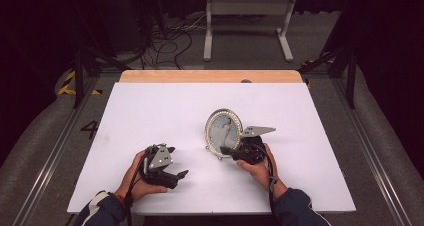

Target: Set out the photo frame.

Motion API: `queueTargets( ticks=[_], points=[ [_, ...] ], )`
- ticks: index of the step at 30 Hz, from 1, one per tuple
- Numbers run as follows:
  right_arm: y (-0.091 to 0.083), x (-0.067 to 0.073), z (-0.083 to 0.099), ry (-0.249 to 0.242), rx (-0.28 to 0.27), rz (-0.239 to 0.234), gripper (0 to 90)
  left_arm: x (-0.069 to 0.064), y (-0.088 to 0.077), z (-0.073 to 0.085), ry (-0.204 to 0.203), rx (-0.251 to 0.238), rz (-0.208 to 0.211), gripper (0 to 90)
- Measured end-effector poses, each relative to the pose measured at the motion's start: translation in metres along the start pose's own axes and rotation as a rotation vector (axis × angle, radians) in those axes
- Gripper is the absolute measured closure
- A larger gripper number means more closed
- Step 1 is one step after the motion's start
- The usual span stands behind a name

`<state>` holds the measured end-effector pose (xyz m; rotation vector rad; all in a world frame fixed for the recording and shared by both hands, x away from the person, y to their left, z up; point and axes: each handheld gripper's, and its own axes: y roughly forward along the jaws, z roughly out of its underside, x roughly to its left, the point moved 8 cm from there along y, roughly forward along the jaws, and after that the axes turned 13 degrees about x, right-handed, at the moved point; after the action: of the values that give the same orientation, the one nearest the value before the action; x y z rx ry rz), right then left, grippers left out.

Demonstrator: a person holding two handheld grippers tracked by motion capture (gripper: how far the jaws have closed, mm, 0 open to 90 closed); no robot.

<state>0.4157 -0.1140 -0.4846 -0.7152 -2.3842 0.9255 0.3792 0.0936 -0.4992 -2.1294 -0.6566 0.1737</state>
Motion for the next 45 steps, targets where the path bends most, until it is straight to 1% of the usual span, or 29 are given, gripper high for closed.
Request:
queueTargets(
  ticks=[2,3,4,6,7,9,10,11,12,14,15,16,22,24,25,26,27,28,30,31,33,35,39,40,41,43,45],
  points=[
    [0.0,0.0,0.0,0.0,-0.002,0.01,78.5,0.003,0.001,-0.003,-0.005,-0.01,0.001,14.8],
    [0.0,0.001,0.0,-0.001,-0.002,0.015,77.9,0.005,0.002,-0.007,-0.016,-0.023,0.01,14.9],
    [0.0,0.001,-0.001,-0.01,-0.001,0.022,76.6,0.006,0.003,-0.009,-0.024,-0.029,0.02,15.0],
    [-0.001,0.002,0.0,-0.026,0.005,0.032,75.9,0.009,0.006,-0.013,-0.022,-0.032,0.031,15.0],
    [-0.003,0.003,-0.001,-0.035,0.004,0.041,74.4,0.012,0.008,-0.015,-0.02,-0.035,0.033,15.3],
    [-0.008,0.004,-0.002,-0.048,-0.001,0.061,71.3,0.016,0.011,-0.019,-0.03,-0.043,0.037,16.0],
    [-0.01,0.004,-0.002,-0.055,-0.003,0.074,71.2,0.017,0.012,-0.021,-0.035,-0.047,0.049,16.5],
    [-0.012,0.004,-0.002,-0.063,-0.006,0.087,71.0,0.019,0.012,-0.025,-0.046,-0.059,0.063,16.5],
    [-0.013,0.004,0.0,-0.067,0.004,0.092,69.8,0.02,0.013,-0.027,-0.045,-0.064,0.068,16.5],
    [-0.015,0.006,0.002,-0.074,0.0,0.101,68.8,0.023,0.013,-0.036,-0.042,-0.083,0.077,16.5],
    [-0.016,0.008,0.003,-0.08,0.004,0.105,66.9,0.023,0.014,-0.041,-0.042,-0.092,0.083,16.5],
    [-0.018,0.008,0.003,-0.084,0.008,0.119,64.2,0.024,0.015,-0.045,-0.041,-0.101,0.085,16.5],
    [-0.024,0.007,0.01,-0.062,0.008,0.166,56.2,0.031,0.035,-0.069,-0.041,-0.102,0.119,16.4],
    [-0.027,0.006,0.012,-0.063,0.009,0.182,54.2,0.032,0.04,-0.074,-0.048,-0.105,0.132,16.4],
    [-0.027,0.006,0.012,-0.063,0.009,0.182,54.2,0.032,0.04,-0.074,-0.048,-0.105,0.132,16.4],
    [-0.034,0.007,0.015,-0.071,0.001,0.205,52.8,0.032,0.046,-0.081,-0.043,-0.111,0.144,16.4],
    [-0.037,0.008,0.015,-0.071,-0.008,0.21,53.2,0.031,0.048,-0.084,-0.047,-0.11,0.159,16.3],
    [-0.041,0.008,0.015,-0.064,-0.021,0.213,53.4,0.03,0.051,-0.087,-0.042,-0.108,0.168,16.1],
    [-0.048,0.009,0.015,-0.059,-0.045,0.216,54.5,0.03,0.055,-0.091,-0.038,-0.106,0.17,15.9],
    [-0.048,0.009,0.015,-0.059,-0.045,0.216,54.5,0.03,0.055,-0.091,-0.038,-0.106,0.17,15.9],
    [-0.053,0.01,0.014,-0.056,-0.074,0.222,57.0,0.029,0.058,-0.095,-0.041,-0.109,0.183,15.9],
    [-0.055,0.011,0.013,-0.054,-0.092,0.228,58.2,0.028,0.061,-0.097,-0.041,-0.107,0.191,16.2],
    [-0.058,0.012,0.007,-0.05,-0.153,0.243,66.2,0.024,0.067,-0.099,-0.044,-0.093,0.217,17.0],
    [-0.058,0.013,0.006,-0.044,-0.162,0.244,69.8,0.023,0.067,-0.1,-0.043,-0.093,0.221,17.8],
    [-0.058,0.013,0.005,-0.044,-0.17,0.247,73.8,0.022,0.067,-0.101,-0.048,-0.098,0.229,18.3],
    [-0.058,0.012,0.004,-0.043,-0.179,0.252,77.4,0.02,0.065,-0.102,-0.042,-0.103,0.254,20.7],
    [-0.057,0.012,0.004,-0.037,-0.181,0.249,79.3,0.018,0.065,-0.101,-0.039,-0.093,0.257,20.5]
  ],
)
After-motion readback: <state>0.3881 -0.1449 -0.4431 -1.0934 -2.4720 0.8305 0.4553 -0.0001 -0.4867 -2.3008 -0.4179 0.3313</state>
